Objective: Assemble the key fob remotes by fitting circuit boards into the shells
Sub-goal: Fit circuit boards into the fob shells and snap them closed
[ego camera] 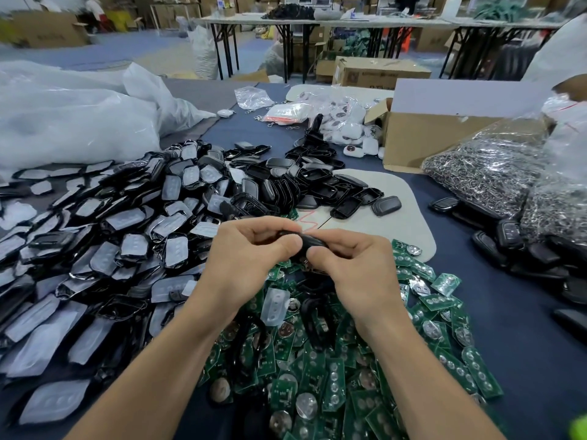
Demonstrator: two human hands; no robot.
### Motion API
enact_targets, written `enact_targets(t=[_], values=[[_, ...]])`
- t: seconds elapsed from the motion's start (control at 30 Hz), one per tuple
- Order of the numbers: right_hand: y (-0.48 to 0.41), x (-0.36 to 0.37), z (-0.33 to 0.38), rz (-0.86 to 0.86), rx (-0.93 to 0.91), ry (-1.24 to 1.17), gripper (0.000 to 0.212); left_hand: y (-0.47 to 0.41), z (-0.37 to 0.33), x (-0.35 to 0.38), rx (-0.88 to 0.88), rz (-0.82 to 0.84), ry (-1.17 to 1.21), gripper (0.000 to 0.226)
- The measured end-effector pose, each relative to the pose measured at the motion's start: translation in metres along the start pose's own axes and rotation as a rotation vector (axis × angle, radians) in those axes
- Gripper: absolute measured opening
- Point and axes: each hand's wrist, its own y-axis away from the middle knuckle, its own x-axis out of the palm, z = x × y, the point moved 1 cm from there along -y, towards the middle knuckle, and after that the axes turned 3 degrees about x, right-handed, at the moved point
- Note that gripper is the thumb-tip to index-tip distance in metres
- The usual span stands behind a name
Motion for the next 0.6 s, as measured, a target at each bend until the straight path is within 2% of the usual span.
enact_targets(t=[0.07,0.27,0.33,0.4,0.5,0.6], values=[[0.0,-0.001,-0.001,-0.003,-0.021,0.048,0.027,-0.001,0.0,0.0,0.034,-0.002,-0.054,0.02],[0.003,0.001,0.002,0.027,-0.103,0.332,0.028,0.006,0.003,-0.001,0.211,-0.019,-0.301,0.036],[0.002,0.0,0.003,0.036,-0.081,0.346,0.027,0.008,0.002,0.001,0.247,-0.011,-0.34,0.035],[0.002,0.003,0.002,0.01,-0.011,0.19,0.02,0.005,-0.002,0.003,0.209,-0.054,-0.216,0.024],[0.005,0.014,0.003,0.024,0.152,-0.219,0.005,0.004,-0.006,0.006,0.074,-0.028,-0.007,0.031],[0.008,0.021,0.004,0.028,0.245,-0.425,0.015,0.007,-0.008,0.016,-0.007,0.018,0.102,0.014]])
